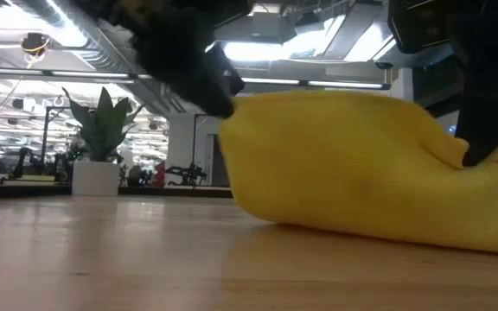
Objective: Roll microfiber towels into tight, uniform cylinder then place into a basket
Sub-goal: Fold the yellow towel
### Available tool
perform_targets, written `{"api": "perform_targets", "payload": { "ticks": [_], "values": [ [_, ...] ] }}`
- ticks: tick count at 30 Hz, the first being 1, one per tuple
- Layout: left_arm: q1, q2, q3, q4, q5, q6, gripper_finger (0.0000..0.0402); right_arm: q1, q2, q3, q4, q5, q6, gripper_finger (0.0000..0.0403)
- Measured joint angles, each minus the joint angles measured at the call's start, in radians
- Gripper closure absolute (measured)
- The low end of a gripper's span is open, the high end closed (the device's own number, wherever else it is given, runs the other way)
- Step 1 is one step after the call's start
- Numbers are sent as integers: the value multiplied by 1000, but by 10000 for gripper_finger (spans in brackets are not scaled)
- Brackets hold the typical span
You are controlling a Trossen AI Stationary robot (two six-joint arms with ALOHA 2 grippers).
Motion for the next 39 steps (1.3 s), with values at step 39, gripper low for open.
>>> {"api": "perform_targets", "payload": {
  "ticks": [39],
  "values": [
    [46, 187, 34, 155, -119, -81, 401, 33, 26, -1, -189, -1, 295, 396]
  ]
}}
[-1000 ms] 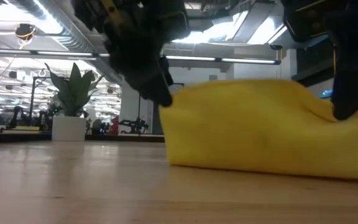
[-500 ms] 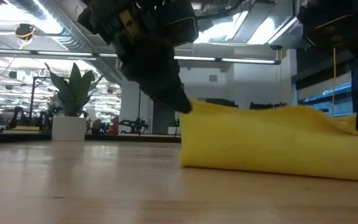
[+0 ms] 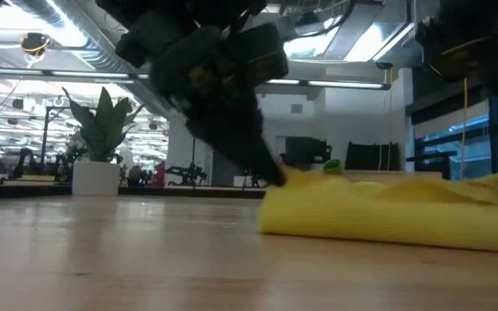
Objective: Roll microfiber towels into tight, uniform cylinder then place into a basket
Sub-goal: Fold the yellow towel
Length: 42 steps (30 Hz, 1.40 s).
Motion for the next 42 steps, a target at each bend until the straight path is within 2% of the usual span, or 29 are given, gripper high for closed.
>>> {"api": "perform_targets", "payload": {
  "ticks": [9, 15, 20, 25, 32, 37, 39, 42],
  "values": [
    [6, 37, 0, 32, -1, -4, 401, 0, 7, 0, -4, -12, -3, 394],
    [7, 38, 1, 61, -27, -9, 398, -2, 7, 0, 5, -52, -4, 370],
    [10, 39, 1, 65, -27, -65, 367, -3, 7, 0, 3, -52, -4, 342],
    [12, 39, 1, 66, -28, -76, 329, -5, 7, 0, -15, -56, -4, 298],
    [43, 27, 1, 66, -28, -82, 310, -40, 7, 0, -98, -241, -6, 243],
    [89, -17, 1, 36, -27, -82, 312, -44, -17, 0, -115, -251, -4, 234],
    [106, -40, 1, 36, -27, -65, 310, -44, -39, 0, -119, -246, -4, 233],
    [115, -79, 1, 21, -29, 81, 311, -44, -82, 0, -121, -208, -3, 233]
  ]
}}
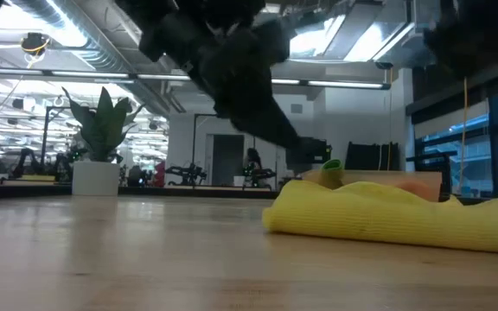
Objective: Roll microfiber towels into tight, uniform cylinder then place into a basket
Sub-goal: Fold the yellow towel
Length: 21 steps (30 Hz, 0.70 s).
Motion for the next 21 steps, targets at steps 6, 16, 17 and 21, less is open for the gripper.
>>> {"api": "perform_targets", "payload": {
  "ticks": [6, 16, 17, 21],
  "values": [
    [-58, -21, 0, -25, 86, 181, 313, 24, -44, 0, 141, 162, -143, 233],
    [-193, 54, 0, -1, 66, 400, 314, 62, 72, 1, 310, 294, -725, 233],
    [-195, 63, 0, 2, 62, 402, 314, 62, 84, 1, 310, 286, -741, 233],
    [-189, 72, 0, 29, 50, 401, 314, 62, 123, 0, 308, 279, -764, 233]
  ]
}}
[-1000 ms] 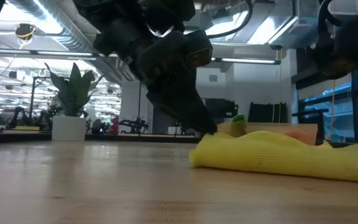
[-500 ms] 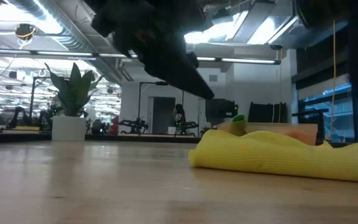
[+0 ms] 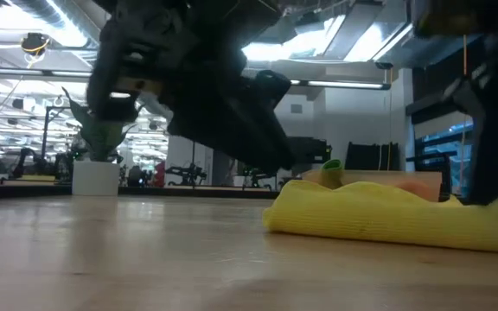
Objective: Roll microfiber towels into tight, uniform cylinder then place into a basket
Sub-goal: Fold the yellow towel
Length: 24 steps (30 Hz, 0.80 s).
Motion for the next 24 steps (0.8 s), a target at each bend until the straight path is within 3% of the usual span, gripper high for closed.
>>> {"api": "perform_targets", "payload": {
  "ticks": [4, 24],
  "values": [
    [8, 8, 0, 15, -42, -14, 314, 0, 25, 0, -12, 0, -1, 233],
    [0, 80, 0, 104, -48, -38, 314, -8, 69, 1, -20, 4, 2, 233]
  ]
}}
